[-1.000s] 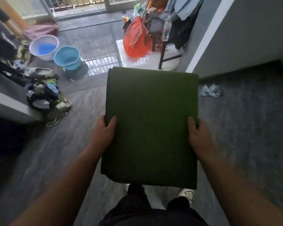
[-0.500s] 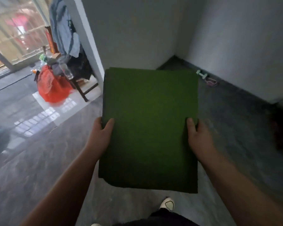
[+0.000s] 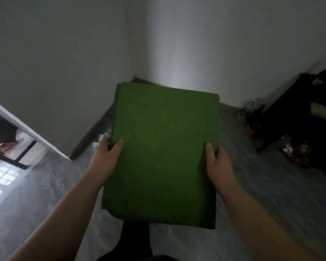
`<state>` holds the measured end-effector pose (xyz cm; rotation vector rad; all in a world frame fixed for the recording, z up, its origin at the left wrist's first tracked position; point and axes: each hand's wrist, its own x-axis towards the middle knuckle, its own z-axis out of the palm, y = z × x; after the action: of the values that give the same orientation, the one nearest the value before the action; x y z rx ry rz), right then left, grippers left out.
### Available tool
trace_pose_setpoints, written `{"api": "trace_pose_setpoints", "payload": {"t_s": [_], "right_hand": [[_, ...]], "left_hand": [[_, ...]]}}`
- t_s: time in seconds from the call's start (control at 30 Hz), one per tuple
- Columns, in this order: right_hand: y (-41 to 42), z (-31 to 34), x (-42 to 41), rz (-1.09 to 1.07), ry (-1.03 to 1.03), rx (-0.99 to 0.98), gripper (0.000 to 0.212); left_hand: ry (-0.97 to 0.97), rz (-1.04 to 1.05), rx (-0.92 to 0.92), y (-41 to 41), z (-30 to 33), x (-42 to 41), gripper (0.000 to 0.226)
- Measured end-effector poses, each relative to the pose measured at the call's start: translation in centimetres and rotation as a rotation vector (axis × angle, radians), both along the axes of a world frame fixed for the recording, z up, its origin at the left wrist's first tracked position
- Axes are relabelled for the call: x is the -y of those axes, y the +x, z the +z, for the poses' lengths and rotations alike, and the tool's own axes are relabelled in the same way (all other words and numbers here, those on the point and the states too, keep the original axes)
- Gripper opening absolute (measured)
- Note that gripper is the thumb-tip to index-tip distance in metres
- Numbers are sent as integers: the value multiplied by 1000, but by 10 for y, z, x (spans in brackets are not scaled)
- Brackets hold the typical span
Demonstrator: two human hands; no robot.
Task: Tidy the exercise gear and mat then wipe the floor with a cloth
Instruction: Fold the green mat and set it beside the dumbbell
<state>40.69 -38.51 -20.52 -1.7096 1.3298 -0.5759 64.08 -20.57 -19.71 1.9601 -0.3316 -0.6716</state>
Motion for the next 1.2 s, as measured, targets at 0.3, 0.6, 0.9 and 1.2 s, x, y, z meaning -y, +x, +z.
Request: {"api": "trace_pose_setpoints", "payload": {"t_s": [0.3,0.6,0.9,1.2], "right_hand": [[101,-5,149,-213,-5,-26,43],[125,1,277,-397,48,31,42],[63,-30,454,-489,54,61,41],[26,-30,630,-410,76,48,43]], "left_hand": [[42,-185,111,121,-10,191,33],[20,-340,40,170,1,374,28],[24,-392,17,109,-32,581,22],[60,-384,-39,77,-52,741,30]]}}
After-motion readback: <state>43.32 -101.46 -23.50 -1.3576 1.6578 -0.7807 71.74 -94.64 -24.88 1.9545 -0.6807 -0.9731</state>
